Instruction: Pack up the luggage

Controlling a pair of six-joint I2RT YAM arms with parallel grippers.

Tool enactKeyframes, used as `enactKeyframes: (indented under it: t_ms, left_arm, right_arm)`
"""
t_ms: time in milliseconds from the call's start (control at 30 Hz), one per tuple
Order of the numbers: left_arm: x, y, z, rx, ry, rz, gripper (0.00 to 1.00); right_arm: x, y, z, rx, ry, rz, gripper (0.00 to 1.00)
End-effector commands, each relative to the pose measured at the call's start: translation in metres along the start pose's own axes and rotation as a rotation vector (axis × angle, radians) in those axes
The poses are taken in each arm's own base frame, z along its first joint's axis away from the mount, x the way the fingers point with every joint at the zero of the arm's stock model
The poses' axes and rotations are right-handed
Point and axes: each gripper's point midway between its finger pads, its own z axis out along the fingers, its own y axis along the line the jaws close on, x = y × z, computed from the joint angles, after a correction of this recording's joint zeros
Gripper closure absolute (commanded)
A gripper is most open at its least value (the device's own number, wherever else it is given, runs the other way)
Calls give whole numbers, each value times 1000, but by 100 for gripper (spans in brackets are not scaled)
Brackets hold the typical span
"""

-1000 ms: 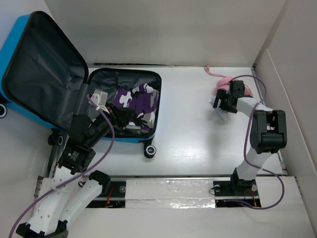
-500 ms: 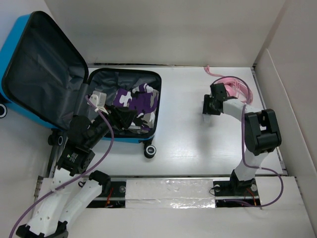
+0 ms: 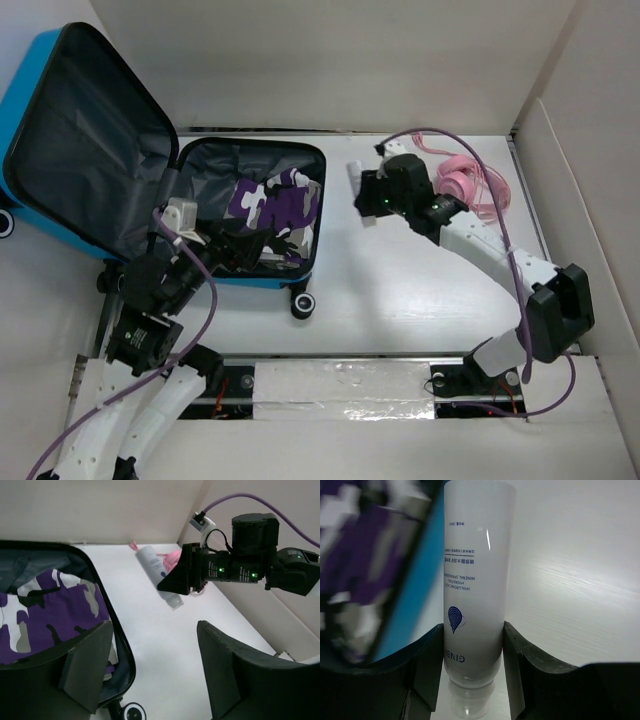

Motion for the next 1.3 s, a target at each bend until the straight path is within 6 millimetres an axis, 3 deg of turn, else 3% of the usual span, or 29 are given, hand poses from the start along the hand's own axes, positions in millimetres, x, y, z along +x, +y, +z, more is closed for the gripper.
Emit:
enactKeyframes:
  t_ms: [0, 33, 100, 133, 200, 233, 267, 300, 333, 367, 433, 467, 567, 600, 667, 700, 733, 767, 800, 833, 867, 900, 933, 967, 1000, 1033, 1067, 1100, 1267]
  left_arm:
    - [-33, -16, -16, 55, -158, 34, 33]
    - [-35, -17, -18, 59, -169, 34, 30]
    - [-37, -17, -20, 56, -181, 35, 28]
    - [-36, -16, -20, 54, -180, 33, 28]
    - [-37, -14, -18, 41, -181, 30, 28]
    - [-37, -13, -18, 34, -183, 29, 28]
    - [-37, -9, -19, 17, -186, 28, 28]
    - [-38, -9, -19, 11, -189, 28, 28]
    - [-37, -8, -19, 9, -188, 27, 28]
    - [-37, -7, -20, 6, -188, 28, 28]
    - [-36, -7, -20, 5, -187, 29, 28]
    - [-36, -7, -20, 4, -186, 31, 28]
    - [-33, -6, -19, 5, -178, 32, 28]
    - [-33, -6, -18, 9, -176, 34, 29]
    - [-32, -8, -18, 16, -176, 35, 29]
    - [-32, -9, -19, 21, -176, 35, 29]
    - [-32, -9, -19, 24, -174, 36, 29]
    - [-32, -9, -19, 26, -175, 36, 29]
    - [-32, -10, -19, 31, -176, 37, 29]
    - [-32, -11, -19, 34, -175, 36, 29]
    - [-32, -11, -19, 38, -175, 36, 29]
    - [-31, -12, -19, 44, -171, 37, 29]
    - [-30, -13, -19, 48, -168, 37, 29]
    - [-30, -14, -18, 52, -166, 37, 29]
    - [-29, -14, -18, 54, -162, 36, 29]
    - [-30, -14, -18, 53, -164, 37, 29]
    - [-29, -13, -18, 52, -163, 37, 29]
    - [-29, -12, -18, 46, -164, 39, 29]
    - [-27, -12, -17, 43, -156, 39, 29]
  right_arm:
    - [-54, 83, -23, -243, -160, -5, 92]
    - [-61, 119, -31, -342, -184, -23, 92]
    - [-63, 152, -31, -429, -183, -16, 92]
    - [-64, 181, -26, -501, -186, -22, 92]
    - [-63, 206, -17, -548, -175, -10, 92]
    - [-49, 216, 4, -539, -138, -18, 92]
    - [-59, 234, 1, -561, -160, -22, 90]
    - [-60, 236, 9, -550, -156, -12, 84]
    - [-56, 244, 13, -553, -143, -16, 71]
    - [-57, 246, 20, -544, -142, -10, 40]
    - [-66, 238, 23, -507, -170, 30, 28]
    - [-71, 231, 22, -496, -185, 42, 16]
    - [-97, 180, 9, -443, -278, 113, 14]
    - [-106, 137, 3, -383, -310, 153, 14]
    - [-118, 81, -2, -274, -364, 204, 19]
    - [-133, 52, -24, -222, -431, 224, 28]
    - [-125, -16, -19, -25, -454, 273, 45]
    - [-125, -50, -26, 60, -477, 299, 87]
    - [-123, -81, -33, 130, -492, 322, 95]
    - [-127, -107, -51, 184, -535, 343, 96]
    - [-116, -158, -57, 305, -544, 381, 88]
    - [-113, -178, -61, 352, -546, 389, 71]
    - [-104, -195, -58, 389, -513, 395, 46]
    - [-107, -216, -61, 429, -513, 405, 8]
    - [-105, -224, -58, 448, -491, 391, 1]
    - [-103, -230, -54, 461, -470, 380, 0]
    - [-94, -235, -34, 462, -419, 365, 0]
    - [-99, -243, -30, 477, -393, 354, 0]
    - [-69, -262, 25, 441, -154, 337, 0]
